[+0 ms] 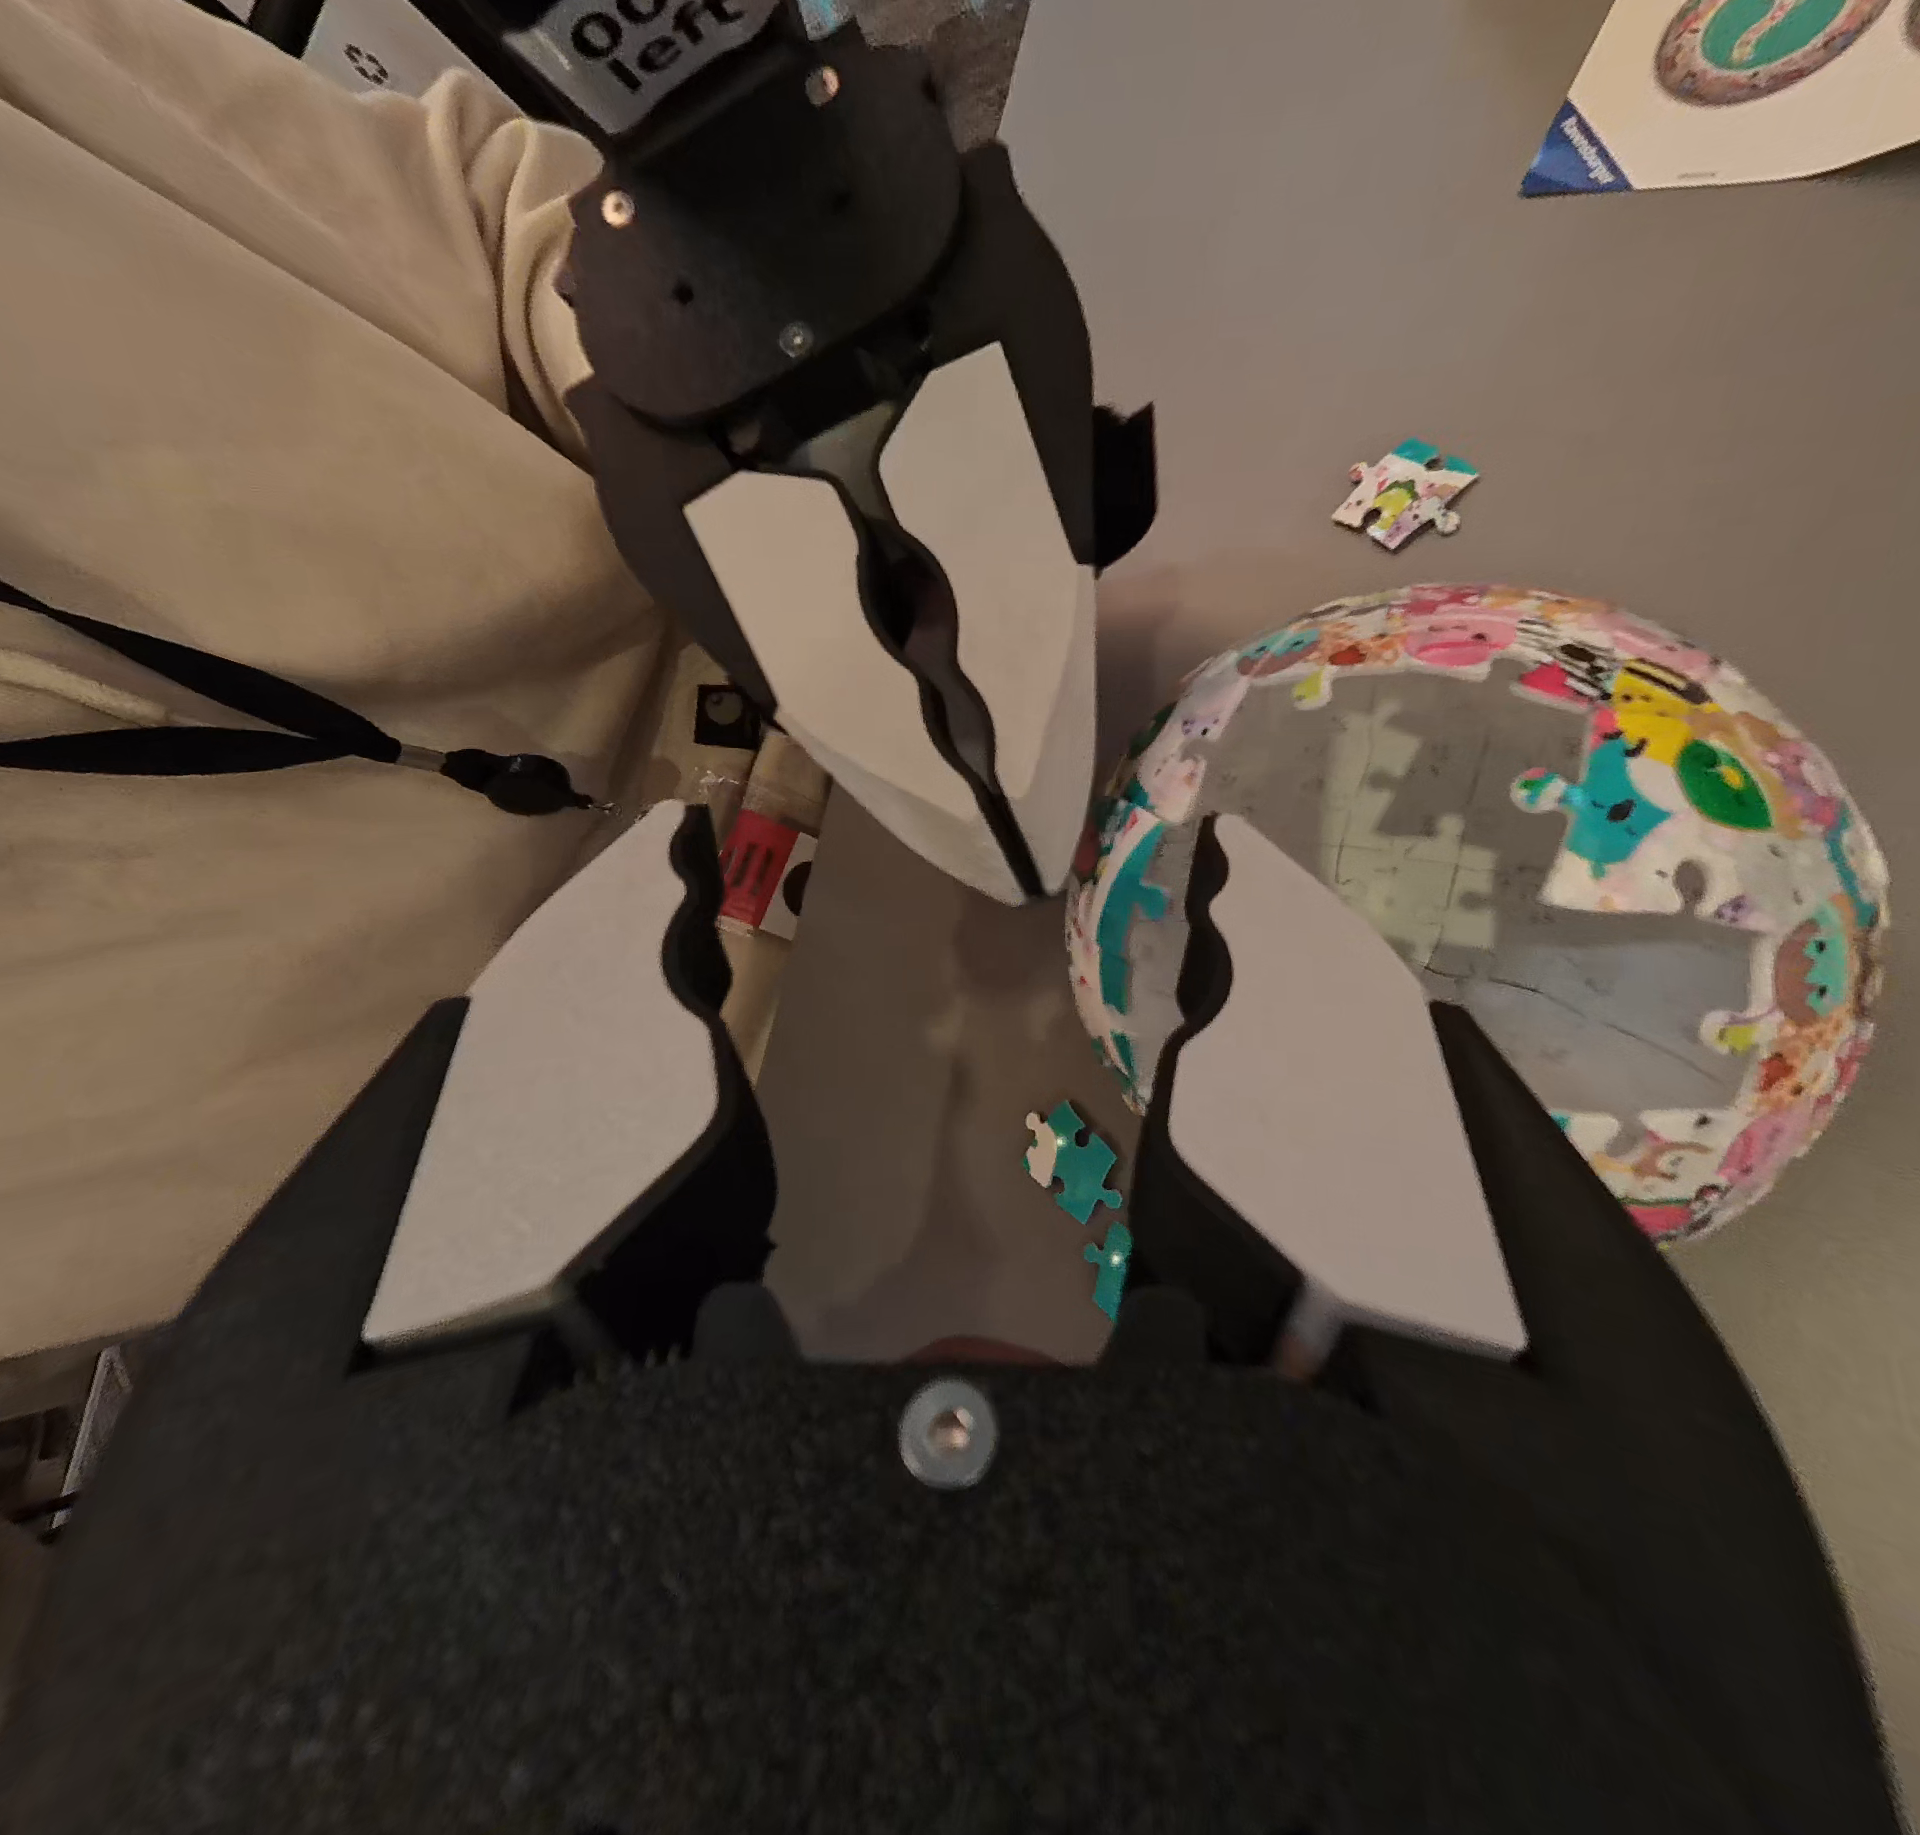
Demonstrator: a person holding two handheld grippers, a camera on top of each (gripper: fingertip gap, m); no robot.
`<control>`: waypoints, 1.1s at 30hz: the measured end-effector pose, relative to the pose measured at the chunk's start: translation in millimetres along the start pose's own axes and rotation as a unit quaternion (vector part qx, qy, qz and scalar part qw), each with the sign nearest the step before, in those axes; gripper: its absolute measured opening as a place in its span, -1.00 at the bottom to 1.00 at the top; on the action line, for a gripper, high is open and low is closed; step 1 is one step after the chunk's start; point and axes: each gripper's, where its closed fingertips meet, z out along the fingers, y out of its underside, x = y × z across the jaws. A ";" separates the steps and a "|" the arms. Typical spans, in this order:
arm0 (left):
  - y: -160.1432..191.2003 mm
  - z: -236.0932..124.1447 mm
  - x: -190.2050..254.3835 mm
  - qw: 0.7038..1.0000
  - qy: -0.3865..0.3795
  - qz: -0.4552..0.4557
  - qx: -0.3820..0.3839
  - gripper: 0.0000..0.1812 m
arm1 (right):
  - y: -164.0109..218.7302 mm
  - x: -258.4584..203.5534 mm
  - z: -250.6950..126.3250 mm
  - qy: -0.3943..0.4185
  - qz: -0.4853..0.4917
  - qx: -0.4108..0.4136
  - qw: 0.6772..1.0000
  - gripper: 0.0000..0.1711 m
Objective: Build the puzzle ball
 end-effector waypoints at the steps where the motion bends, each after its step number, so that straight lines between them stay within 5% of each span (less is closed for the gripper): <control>1: 0.2 -1.8 -0.3 1.000 -0.001 0.002 -0.001 -1.00 | -0.9 1.4 -1.2 0.006 0.001 0.001 1.000 0.00; 5: 0.8 -27.0 -11.5 1.000 -0.019 -0.005 0.017 -1.00 | 3.2 9.0 -13.7 0.102 -0.047 -0.022 0.993 -0.18; 9: 18.5 -64.5 -35.8 0.998 -0.056 -0.020 0.023 -1.00 | -7.0 2.1 -26.1 0.262 -0.171 0.031 0.949 -0.98; 12: 39.0 -89.3 -54.6 0.994 -0.093 -0.042 0.024 -1.00 | -7.6 2.9 -17.9 0.376 -0.231 0.078 0.894 -1.00; 18: 45.6 -108.8 -69.1 0.991 -0.110 -0.068 0.031 -1.00 | -7.8 13.6 2.3 0.479 -0.259 0.089 0.834 -1.00; 33: 49.4 -101.5 -58.4 0.994 -0.098 -0.043 0.008 -1.00 | -2.0 23.2 10.7 0.513 -0.252 0.084 0.816 -1.00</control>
